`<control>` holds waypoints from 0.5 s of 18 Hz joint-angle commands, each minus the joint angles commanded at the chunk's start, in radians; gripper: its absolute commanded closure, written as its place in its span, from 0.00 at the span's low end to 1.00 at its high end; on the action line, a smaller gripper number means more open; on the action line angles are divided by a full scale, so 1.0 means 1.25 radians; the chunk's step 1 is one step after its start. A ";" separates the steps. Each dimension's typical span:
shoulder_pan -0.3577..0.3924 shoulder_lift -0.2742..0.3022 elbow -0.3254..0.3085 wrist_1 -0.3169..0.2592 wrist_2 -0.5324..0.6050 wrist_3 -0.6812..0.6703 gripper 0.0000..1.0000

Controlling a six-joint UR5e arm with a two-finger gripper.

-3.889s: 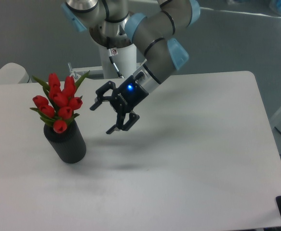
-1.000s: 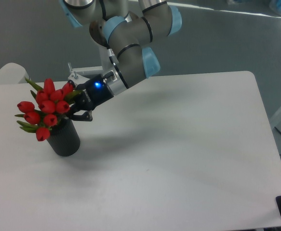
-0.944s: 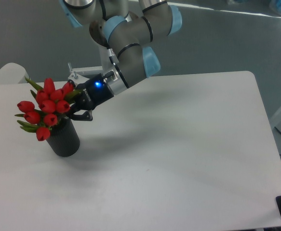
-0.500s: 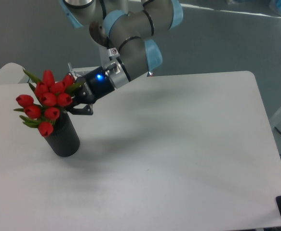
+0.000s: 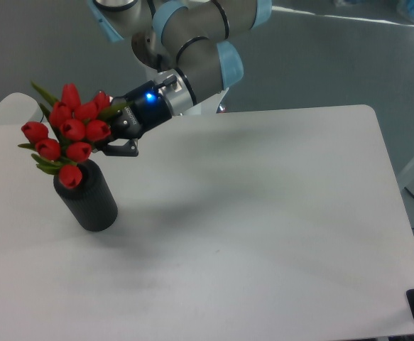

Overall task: Pick up the flowers from the vase
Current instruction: 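Lift the tulip bunch straight up out of the black vase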

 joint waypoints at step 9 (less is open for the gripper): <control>0.051 0.023 0.028 0.000 -0.033 -0.058 0.75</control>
